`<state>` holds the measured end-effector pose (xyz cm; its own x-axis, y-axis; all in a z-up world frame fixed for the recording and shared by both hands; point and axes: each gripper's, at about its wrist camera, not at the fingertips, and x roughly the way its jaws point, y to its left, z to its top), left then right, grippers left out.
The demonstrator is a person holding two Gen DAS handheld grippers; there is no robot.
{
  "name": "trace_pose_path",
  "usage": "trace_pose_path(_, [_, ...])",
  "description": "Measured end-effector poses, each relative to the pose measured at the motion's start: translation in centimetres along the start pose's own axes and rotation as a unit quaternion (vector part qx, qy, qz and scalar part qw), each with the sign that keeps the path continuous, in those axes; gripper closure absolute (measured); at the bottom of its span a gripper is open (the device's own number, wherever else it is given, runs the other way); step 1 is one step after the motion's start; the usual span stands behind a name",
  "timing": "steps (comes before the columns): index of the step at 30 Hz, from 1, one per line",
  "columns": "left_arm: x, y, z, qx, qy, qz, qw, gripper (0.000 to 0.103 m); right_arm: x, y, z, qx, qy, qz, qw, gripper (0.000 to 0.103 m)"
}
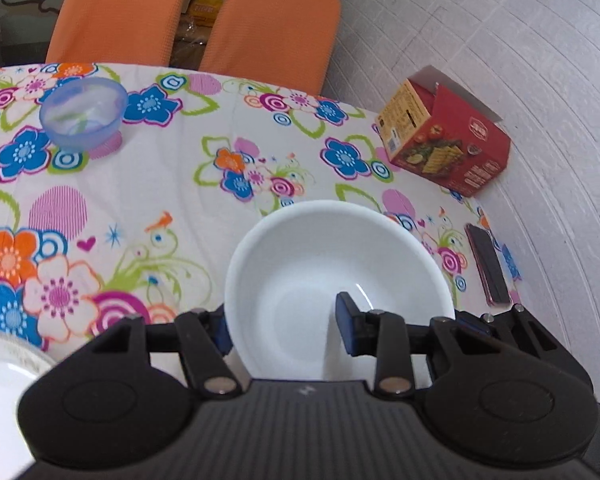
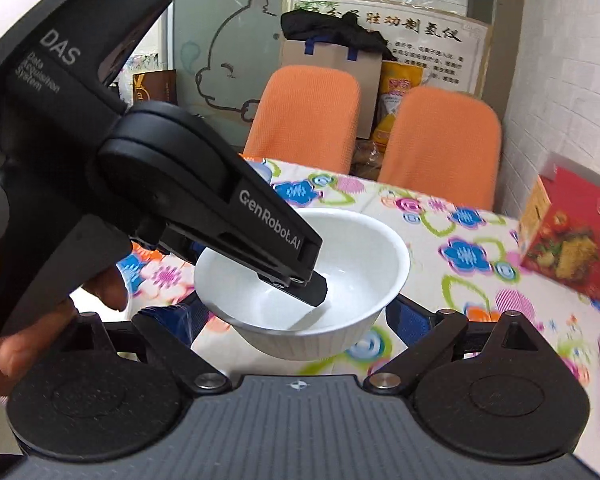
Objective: Organize plates and bowls
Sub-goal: 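Lower the white bowl into the steel bowl and open the left tool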
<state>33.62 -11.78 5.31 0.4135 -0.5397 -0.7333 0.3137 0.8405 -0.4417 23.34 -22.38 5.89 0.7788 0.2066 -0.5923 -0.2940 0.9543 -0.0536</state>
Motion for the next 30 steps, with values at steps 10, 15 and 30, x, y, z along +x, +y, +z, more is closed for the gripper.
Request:
trace_pose_path(10, [-0.2,-1.1,-7.7,0.035,0.018,-0.008,0.9992,0.068,-3.4,2.5,-5.6,0.047,0.019,-0.035,0.998,0.020])
trace_pose_path(15, [0.7,0.0,-8.3,0.016,0.025,-0.019,0.9994,0.067,-3.1,2.4,-7.1,0.056,0.024,-0.030,0.998,0.021])
trace_pose_path(30, [-1.5,0.4,-8.0,0.026,-0.011,-0.019,0.9994,0.052,-7.1,1.5,-9.8,0.064,0.017,-0.080,0.995,0.021])
